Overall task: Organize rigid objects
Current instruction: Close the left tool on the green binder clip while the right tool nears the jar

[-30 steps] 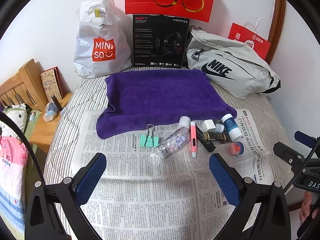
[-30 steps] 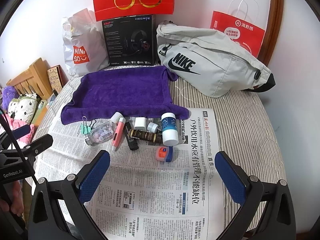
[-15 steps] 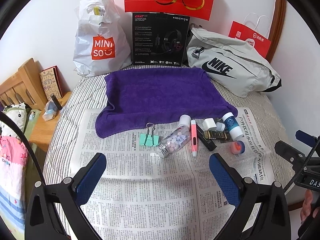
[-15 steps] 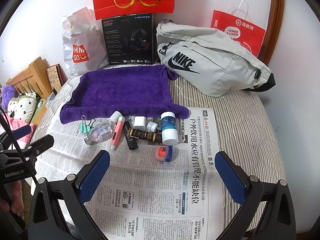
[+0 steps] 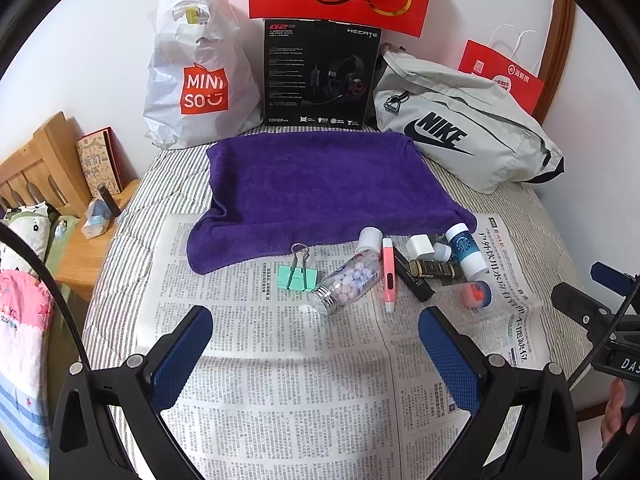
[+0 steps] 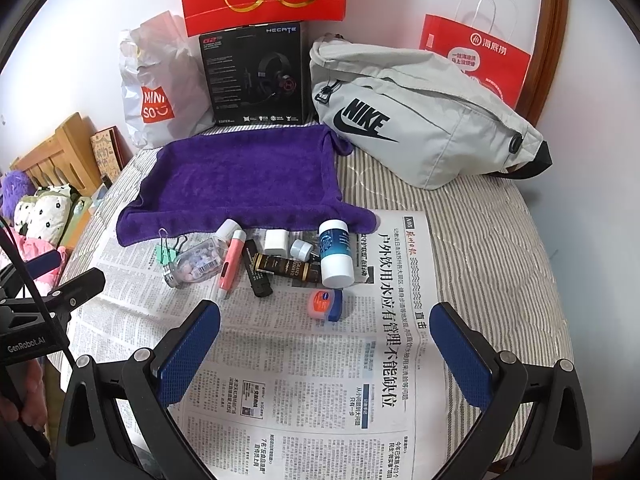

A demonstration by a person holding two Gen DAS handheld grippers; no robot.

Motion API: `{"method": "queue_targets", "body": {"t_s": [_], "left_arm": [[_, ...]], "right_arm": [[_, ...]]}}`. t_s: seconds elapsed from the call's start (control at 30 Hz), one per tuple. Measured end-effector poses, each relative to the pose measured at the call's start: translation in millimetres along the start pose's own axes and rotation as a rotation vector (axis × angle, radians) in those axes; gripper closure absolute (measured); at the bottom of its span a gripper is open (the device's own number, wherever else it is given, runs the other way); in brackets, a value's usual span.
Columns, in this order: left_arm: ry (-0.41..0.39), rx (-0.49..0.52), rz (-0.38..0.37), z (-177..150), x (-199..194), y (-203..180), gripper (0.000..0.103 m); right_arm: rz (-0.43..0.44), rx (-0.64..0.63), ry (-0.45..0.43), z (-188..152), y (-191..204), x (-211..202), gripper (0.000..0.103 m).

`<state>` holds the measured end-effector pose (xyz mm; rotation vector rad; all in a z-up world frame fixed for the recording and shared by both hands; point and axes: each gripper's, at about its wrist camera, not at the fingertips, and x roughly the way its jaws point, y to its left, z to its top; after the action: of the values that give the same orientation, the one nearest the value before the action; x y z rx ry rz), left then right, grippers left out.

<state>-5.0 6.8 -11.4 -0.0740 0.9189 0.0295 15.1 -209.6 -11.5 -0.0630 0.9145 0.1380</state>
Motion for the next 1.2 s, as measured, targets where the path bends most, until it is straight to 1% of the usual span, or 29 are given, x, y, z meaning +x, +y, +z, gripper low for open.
{"method": "queue_targets", "body": {"t_s": [0.2,0.3,0.4,0.57,0.7,0.83,1.1,1.2], "left_arm": [[-0.008,-0.005,0.059,1.7,10.6,9.2,0.0],[0.011,-0.003,0.076,2.6,24.3,16.2,0.0],[0.036,-0.012,0.086,3.8,43.8,24.5,0.0],[0.087,0.01,0.093,4.1,84.2,32.4,0.0],[0.113,0.012,0.064,8.0,111.0,37.4,0.0],[0.129,0.043,0.061,12.5,131.6,39.5,0.0],[0.154,0.071,-0.008,19.7,149.3,36.3,0.0],[0.164,0.077,-0.016,19.8,155.8,31.8,0.0]], "right_arm": [[-0.004,0.007,0.005,0.9,-4.6,4.4,0.0],[-0.006,0.015,0.017,1.2,-8.1,10.6,0.0],[-0.003,0.024,0.033,0.9,-12.6,19.2,0.0],[-0.004,0.031,0.066,-1.9,-18.5,35.5,0.0],[-0.013,0.033,0.1,-2.7,-24.0,50.6,0.0],[-0.031,0.043,0.132,-4.4,-31.3,65.4,0.0],[-0.064,0.05,0.188,-4.8,-41.4,90.4,0.0],[-0.069,0.049,0.2,-5.0,-42.6,96.2,0.0]]}}
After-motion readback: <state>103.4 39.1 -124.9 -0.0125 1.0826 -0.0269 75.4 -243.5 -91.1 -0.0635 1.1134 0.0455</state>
